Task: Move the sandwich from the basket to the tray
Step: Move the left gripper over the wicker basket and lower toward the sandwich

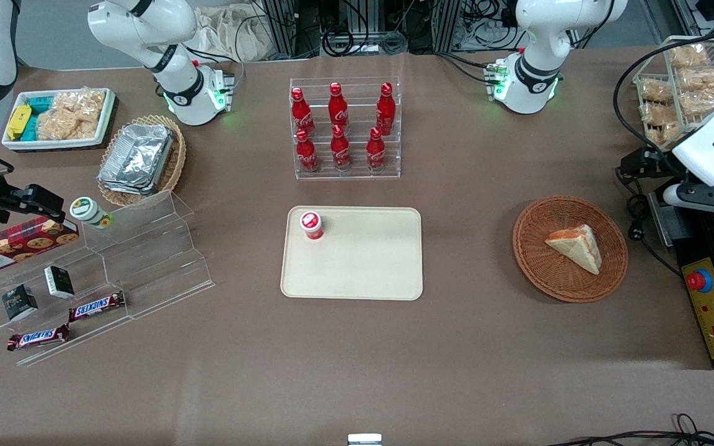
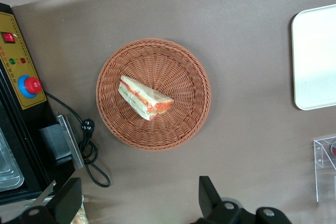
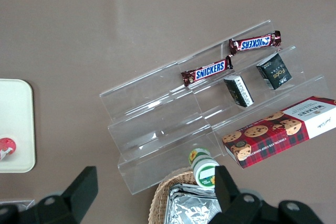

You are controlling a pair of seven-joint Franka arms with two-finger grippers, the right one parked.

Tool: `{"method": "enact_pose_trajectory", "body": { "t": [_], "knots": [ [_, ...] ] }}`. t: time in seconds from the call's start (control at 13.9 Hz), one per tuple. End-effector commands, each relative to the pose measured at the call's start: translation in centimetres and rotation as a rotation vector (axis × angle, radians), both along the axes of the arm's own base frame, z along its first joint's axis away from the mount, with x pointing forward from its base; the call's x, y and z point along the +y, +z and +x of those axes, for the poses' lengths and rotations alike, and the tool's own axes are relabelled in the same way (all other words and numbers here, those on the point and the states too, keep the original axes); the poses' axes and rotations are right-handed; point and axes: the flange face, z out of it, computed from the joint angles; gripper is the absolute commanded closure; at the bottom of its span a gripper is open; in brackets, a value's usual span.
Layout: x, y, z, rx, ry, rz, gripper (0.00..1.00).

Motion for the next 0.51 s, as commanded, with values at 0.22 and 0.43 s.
{"method": "enact_pose_trajectory", "body": {
  "t": [0.22,0.43],
  "knots": [
    [-0.1,-1.2,1.4,0.043,0.015,-0.014,0.0],
    [1.0,-4.9,0.8,0.071,0.25,-0.018,0.0]
  ]
}}
